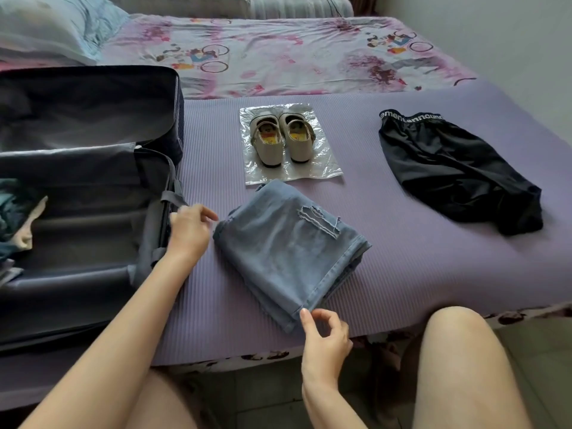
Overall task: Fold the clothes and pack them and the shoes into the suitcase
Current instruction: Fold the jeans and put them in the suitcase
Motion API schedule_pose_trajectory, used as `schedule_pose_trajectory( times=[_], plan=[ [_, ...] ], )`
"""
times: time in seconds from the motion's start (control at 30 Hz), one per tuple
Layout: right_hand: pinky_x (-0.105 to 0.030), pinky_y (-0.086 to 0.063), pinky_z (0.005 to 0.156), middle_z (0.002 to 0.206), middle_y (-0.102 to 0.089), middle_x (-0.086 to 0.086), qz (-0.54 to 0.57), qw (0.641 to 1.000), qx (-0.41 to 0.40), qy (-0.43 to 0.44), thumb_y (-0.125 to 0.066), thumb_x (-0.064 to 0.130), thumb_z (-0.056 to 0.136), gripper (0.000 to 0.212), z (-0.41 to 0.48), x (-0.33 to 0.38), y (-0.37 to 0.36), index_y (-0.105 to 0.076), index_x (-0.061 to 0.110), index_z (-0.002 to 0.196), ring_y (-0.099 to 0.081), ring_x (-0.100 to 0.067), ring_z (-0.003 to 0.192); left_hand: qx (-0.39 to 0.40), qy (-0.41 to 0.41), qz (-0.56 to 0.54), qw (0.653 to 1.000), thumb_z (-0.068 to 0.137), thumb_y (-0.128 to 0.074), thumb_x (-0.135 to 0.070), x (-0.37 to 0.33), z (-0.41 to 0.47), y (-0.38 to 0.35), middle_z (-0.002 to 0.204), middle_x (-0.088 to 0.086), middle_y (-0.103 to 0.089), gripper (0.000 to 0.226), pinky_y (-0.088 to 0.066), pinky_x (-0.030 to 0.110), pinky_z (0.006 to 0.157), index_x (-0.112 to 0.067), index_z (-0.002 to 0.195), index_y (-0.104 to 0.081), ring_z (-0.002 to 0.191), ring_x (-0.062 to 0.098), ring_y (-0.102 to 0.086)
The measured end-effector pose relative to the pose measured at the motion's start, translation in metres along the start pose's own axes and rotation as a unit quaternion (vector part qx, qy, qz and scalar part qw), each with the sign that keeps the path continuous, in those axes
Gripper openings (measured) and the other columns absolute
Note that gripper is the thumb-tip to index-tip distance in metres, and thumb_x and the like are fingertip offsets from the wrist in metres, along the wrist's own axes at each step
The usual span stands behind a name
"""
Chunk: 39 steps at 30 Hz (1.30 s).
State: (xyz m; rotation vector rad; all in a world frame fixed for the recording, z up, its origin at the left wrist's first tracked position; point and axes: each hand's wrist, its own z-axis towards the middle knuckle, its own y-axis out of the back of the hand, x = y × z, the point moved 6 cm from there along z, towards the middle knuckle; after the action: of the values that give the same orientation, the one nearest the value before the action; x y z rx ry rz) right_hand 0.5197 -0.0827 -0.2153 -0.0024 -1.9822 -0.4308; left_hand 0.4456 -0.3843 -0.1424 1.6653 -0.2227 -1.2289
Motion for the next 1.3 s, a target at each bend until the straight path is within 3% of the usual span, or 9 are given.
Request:
schedule_pose_trajectory(
  times=[0.07, 0.2, 0.43, 0.63, 0.77, 0.83, 1.0, 1.1, 1.3],
  plan=[
    [-0.028, -0.031, 0.088, 0.105, -0.051, 0.002, -0.008, 1.0, 0.016, -0.012, -0.07, 0.032, 0.082, 0.013, 0.0, -0.007, 0.004, -0.06, 0.025, 0.077, -0.032, -0.013, 0.103, -0.051, 0.005, -0.011, 0.999, 0.088, -0.049, 0.002, 0.005, 0.004, 0.014, 0.102, 0.022, -0.059, 0.019, -0.042, 0.035, 0.087, -0.006, 0.09, -0.066, 0.098, 0.036, -0.056],
    [-0.028, -0.03, 0.089, 0.103, -0.047, 0.003, 0.002, 0.998, 0.056, -0.038, -0.069, 0.036, 0.082, 0.017, -0.004, -0.006, -0.007, -0.058, 0.024, 0.078, -0.031, -0.014, 0.107, 0.03, -0.02, -0.075, 0.996, 0.092, -0.053, -0.013, -0.017, 0.006, 0.006, 0.102, 0.007, -0.062, 0.019, -0.044, 0.029, 0.086, -0.009, 0.108, -0.063, 0.095, 0.021, -0.059],
    [-0.028, -0.028, 0.088, 0.097, -0.048, 0.008, 0.015, 0.998, 0.058, -0.029, -0.069, 0.038, 0.082, 0.019, -0.004, 0.001, -0.008, -0.061, 0.021, 0.077, -0.03, -0.015, 0.107, 0.113, 0.018, -0.071, 0.991, 0.083, -0.07, -0.023, -0.022, -0.002, -0.021, 0.092, 0.005, -0.064, 0.023, -0.047, 0.03, 0.079, -0.01, 0.101, -0.066, 0.088, 0.019, -0.058],
    [-0.026, -0.028, 0.093, 0.102, -0.044, 0.009, -0.024, 0.995, 0.095, -0.022, -0.071, 0.041, 0.079, 0.022, -0.007, -0.005, -0.017, -0.064, 0.02, 0.077, -0.027, -0.009, 0.104, 0.024, 0.049, -0.116, 0.992, 0.073, -0.075, -0.003, -0.016, 0.008, -0.014, 0.076, 0.004, -0.059, 0.021, -0.048, 0.034, 0.079, -0.005, 0.092, -0.065, 0.075, 0.019, -0.053],
    [-0.028, -0.031, 0.099, 0.11, -0.04, 0.004, -0.062, 0.997, 0.052, -0.007, -0.074, 0.04, 0.076, 0.024, -0.006, 0.002, -0.013, -0.06, 0.025, 0.087, -0.03, -0.014, 0.111, -0.004, 0.019, -0.05, 0.999, 0.082, -0.067, -0.01, -0.015, 0.007, -0.025, 0.111, 0.014, -0.059, 0.038, -0.036, 0.039, 0.098, -0.01, 0.119, -0.058, 0.11, 0.031, -0.05],
    [-0.032, -0.027, 0.108, 0.129, -0.036, 0.002, -0.055, 0.993, -0.002, 0.104, -0.076, 0.039, 0.075, 0.044, -0.005, 0.025, -0.002, -0.052, 0.029, 0.11, -0.027, -0.012, 0.123, -0.007, -0.057, 0.008, 0.998, 0.09, -0.059, -0.016, -0.031, 0.003, -0.028, 0.135, 0.015, -0.044, 0.046, -0.024, 0.042, 0.107, -0.016, 0.135, -0.048, 0.129, 0.031, -0.032],
    [-0.036, 0.005, 0.118, 0.159, 0.014, 0.002, -0.179, 0.908, -0.001, 0.379, -0.044, 0.063, 0.084, 0.084, 0.028, 0.103, -0.014, -0.008, 0.028, 0.152, 0.017, -0.016, 0.145, 0.073, -0.275, 0.09, 0.955, 0.098, -0.039, -0.037, -0.093, -0.005, -0.061, 0.159, -0.001, -0.003, 0.053, 0.005, 0.042, 0.115, -0.03, 0.148, -0.021, 0.146, 0.018, 0.008],
    [-0.036, 0.024, 0.113, 0.155, 0.028, -0.001, -0.31, 0.865, 0.032, 0.393, -0.026, 0.075, 0.083, 0.09, 0.064, 0.117, -0.035, 0.008, 0.028, 0.151, 0.032, -0.021, 0.14, 0.136, -0.278, 0.181, 0.933, 0.096, -0.026, -0.05, -0.09, 0.008, -0.09, 0.157, -0.006, 0.012, 0.058, 0.013, 0.05, 0.113, -0.037, 0.148, -0.003, 0.143, 0.014, 0.019],
    [-0.044, 0.023, 0.112, 0.152, 0.034, -0.002, -0.499, 0.789, 0.105, 0.343, 0.001, 0.085, 0.072, 0.096, 0.108, 0.06, -0.047, 0.019, 0.029, 0.147, 0.038, -0.022, 0.136, 0.193, -0.257, 0.21, 0.923, 0.068, 0.015, -0.081, -0.046, 0.017, -0.134, 0.154, -0.015, 0.021, 0.076, 0.005, 0.064, 0.11, -0.049, 0.137, 0.022, 0.141, 0.008, 0.021]
  ],
)
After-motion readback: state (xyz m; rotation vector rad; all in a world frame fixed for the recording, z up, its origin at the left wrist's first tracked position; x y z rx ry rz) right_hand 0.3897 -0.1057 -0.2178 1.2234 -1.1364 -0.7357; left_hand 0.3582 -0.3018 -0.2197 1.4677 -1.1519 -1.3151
